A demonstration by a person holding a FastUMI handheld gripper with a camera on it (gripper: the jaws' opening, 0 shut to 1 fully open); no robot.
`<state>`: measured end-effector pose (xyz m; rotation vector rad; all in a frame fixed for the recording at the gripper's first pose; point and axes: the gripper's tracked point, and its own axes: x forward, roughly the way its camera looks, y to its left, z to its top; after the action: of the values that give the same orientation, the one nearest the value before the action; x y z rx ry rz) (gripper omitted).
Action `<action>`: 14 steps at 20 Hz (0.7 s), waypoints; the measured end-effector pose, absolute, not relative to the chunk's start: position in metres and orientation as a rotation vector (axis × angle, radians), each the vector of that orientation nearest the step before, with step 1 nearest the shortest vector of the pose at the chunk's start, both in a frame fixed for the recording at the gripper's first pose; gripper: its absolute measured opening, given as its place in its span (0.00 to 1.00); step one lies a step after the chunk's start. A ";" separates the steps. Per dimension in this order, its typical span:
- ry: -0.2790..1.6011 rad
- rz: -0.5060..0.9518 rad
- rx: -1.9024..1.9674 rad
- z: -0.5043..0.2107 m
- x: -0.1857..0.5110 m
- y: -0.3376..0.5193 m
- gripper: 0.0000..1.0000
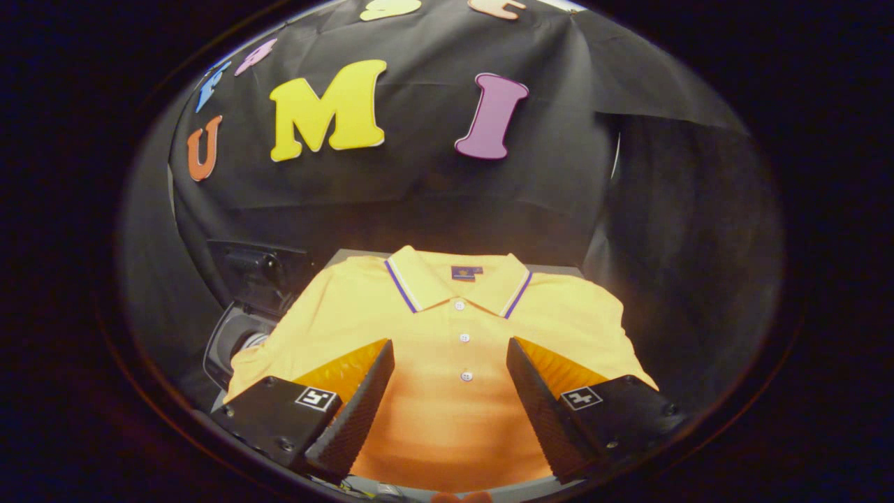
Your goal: Put the clothes into the washing machine and then close the washing machine lid.
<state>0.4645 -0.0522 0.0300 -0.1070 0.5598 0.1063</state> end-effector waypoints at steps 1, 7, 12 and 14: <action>0.578 0.101 -0.115 0.027 0.466 -0.054 1.00; 0.643 0.083 -0.076 0.005 0.470 -0.061 1.00; 0.710 0.085 -0.025 0.002 0.463 -0.065 1.00; 0.764 0.095 -0.018 0.003 0.462 -0.061 0.97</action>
<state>0.4617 -0.0606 0.0035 -0.0180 0.7635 0.0950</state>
